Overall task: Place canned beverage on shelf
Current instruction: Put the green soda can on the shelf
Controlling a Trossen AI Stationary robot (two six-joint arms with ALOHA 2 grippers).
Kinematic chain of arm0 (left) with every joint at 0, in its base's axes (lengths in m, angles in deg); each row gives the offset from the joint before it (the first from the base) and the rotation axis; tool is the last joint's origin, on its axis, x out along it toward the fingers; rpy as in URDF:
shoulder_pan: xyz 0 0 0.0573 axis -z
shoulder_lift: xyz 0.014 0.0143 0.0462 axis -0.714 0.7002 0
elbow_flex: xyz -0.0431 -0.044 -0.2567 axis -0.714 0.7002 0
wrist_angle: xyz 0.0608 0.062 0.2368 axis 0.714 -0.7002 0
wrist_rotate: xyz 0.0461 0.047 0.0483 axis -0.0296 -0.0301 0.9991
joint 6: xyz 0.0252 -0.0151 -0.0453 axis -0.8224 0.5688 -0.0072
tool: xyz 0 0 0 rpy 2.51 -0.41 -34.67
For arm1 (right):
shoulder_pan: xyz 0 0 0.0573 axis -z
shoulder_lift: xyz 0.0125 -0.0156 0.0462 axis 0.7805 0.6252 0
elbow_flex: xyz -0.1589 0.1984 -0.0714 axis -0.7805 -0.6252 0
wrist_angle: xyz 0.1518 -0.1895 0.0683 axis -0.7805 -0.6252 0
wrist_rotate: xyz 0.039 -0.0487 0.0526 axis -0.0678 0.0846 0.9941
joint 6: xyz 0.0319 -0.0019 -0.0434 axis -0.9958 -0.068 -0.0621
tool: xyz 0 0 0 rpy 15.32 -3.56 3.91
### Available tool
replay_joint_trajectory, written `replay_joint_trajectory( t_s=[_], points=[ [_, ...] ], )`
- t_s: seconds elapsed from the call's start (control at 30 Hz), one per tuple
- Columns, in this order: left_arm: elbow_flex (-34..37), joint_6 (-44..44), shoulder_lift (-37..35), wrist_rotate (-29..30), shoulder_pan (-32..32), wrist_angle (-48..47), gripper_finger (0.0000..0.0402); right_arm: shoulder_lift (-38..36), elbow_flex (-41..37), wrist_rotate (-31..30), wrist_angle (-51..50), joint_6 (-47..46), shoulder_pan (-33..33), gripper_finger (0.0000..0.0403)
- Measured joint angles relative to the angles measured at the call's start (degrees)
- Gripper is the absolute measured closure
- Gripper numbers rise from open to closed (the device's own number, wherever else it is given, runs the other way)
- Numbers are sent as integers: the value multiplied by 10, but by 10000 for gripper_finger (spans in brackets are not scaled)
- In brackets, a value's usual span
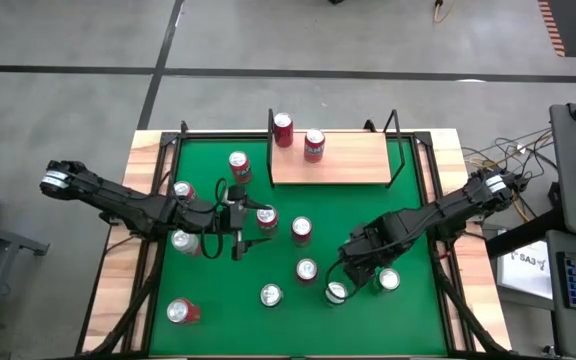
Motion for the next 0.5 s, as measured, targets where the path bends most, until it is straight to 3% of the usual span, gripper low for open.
replay_joint_trajectory(
  t_s=[0.23, 0.5],
  points=[
    [0, 5, 0, 0, 0, 0, 57, 0, -1, -15, -19, -60, -47, 88],
    [0, 7, 0, 0, 0, 11, 57, 0, -7, -25, -14, -151, -107, 82]
  ],
)
